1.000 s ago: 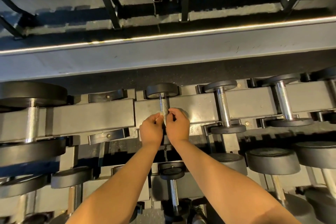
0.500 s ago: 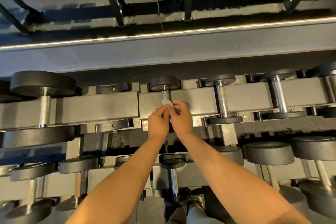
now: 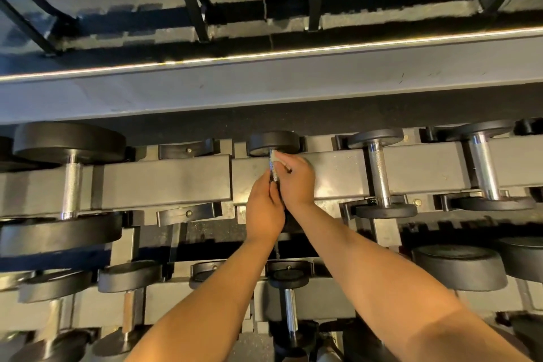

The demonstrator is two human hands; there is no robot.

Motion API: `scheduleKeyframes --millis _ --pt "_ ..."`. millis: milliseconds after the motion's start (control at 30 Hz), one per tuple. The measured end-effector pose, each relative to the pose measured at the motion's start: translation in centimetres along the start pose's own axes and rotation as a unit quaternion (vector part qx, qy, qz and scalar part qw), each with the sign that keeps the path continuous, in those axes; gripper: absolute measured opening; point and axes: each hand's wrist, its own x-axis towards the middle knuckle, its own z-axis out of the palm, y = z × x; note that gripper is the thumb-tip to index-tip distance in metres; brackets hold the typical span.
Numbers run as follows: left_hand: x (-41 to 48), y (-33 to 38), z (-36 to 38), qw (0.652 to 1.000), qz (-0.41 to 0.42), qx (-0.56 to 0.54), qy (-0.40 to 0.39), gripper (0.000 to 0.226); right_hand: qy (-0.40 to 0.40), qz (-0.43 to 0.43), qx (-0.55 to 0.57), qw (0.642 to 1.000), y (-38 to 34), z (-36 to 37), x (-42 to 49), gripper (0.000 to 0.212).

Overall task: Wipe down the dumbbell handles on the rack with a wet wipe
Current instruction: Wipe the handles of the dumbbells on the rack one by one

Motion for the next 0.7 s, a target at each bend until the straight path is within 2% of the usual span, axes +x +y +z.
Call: scheduleKeyframes --millis 133,300,500,633,700 --pt "0.0 0.1 -0.3 1.000 -0.008 0.003 -0.009 0.034 -0.019 0.048 0.035 0.998 -0.1 -0.8 -0.9 0.027" --pt "0.1 -0.4 -0.3 1.000 0.001 0.021 -0.016 0.034 -0.051 0.047 -0.036 0.997 0.9 -2.3 -2.4 0.023" --pt "0.0 -0.8 -0.4 0.999 0.013 0.026 -0.021 0.035 -0.020 0.063 0.005 0.998 -0.5 -1.4 -1.0 0.023" --pt "0.1 -1.1 -0.3 0.999 -0.008 0.030 -0.022 0.037 0.000 0.094 0.012 0.995 -0.5 -1.1 -1.3 0.008" --pt "0.1 -1.3 -0.3 0.999 -0.007 0.031 -0.021 0.037 0.000 0.112 -0.007 0.994 0.0 -1.5 -1.7 0.009"
